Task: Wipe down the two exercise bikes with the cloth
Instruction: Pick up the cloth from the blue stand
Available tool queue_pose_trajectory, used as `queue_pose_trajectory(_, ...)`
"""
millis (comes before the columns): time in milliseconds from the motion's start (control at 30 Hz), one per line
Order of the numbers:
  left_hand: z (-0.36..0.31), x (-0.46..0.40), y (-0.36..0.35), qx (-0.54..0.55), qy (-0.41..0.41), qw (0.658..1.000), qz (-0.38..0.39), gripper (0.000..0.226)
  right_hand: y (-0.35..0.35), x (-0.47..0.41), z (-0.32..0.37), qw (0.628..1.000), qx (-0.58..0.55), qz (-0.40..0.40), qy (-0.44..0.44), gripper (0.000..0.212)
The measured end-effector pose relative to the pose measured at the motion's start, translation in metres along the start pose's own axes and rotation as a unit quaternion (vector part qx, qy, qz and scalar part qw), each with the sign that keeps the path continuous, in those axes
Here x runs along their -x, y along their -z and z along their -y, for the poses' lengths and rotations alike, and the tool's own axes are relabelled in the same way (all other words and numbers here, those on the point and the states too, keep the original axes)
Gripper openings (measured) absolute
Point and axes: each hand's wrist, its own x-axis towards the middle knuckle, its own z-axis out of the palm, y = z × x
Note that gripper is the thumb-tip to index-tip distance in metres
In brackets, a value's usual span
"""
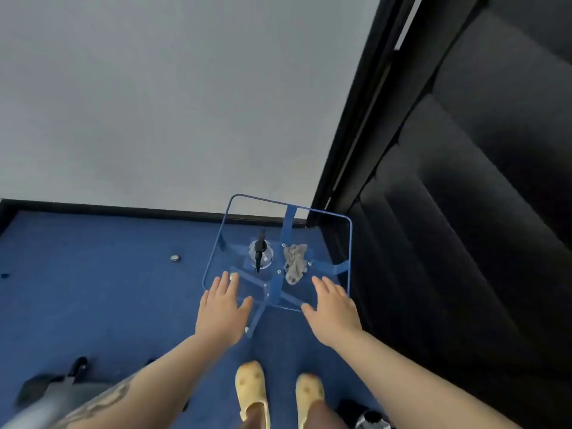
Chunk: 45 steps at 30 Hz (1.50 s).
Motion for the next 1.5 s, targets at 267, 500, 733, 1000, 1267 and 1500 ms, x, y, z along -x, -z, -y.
queue_pose_trajectory(267,0.015,-0.056,-0.050,0.017,0.038,0.999,0.002,0.062,-0.034,-0.101,0.003,1.000,-0.019,0.014,-0.009,0.071)
queue_pose_trajectory(500,0.025,-0.084,-0.078,0.045,0.053,0.996,-0.055,0.061,-0.064,-0.172,0.003,0.996,-0.077,-0.015,-0.053,0.063)
queue_pose_trajectory(733,0.031,-0.087,-0.086,0.038,0.065,0.995,-0.069,0.066,-0.076,-0.191,0.002,0.974,-0.165,-0.075,-0.139,0.028)
queue_pose_trajectory(1000,0.023,-0.046,-0.034,0.043,0.052,0.990,-0.125,0.065,0.001,-0.118,-0.001,0.953,-0.276,-0.126,-0.020,0.027)
queue_pose_trajectory(1267,-0.003,0.040,0.071,0.051,0.063,0.957,-0.280,0.075,0.121,-0.023,0.051,0.890,-0.407,-0.103,0.179,0.031)
queue_pose_trajectory(1500,-0.002,0.147,0.103,0.088,0.158,0.888,-0.422,0.072,0.131,0.038,0.130,0.841,-0.381,-0.003,0.383,0.030)
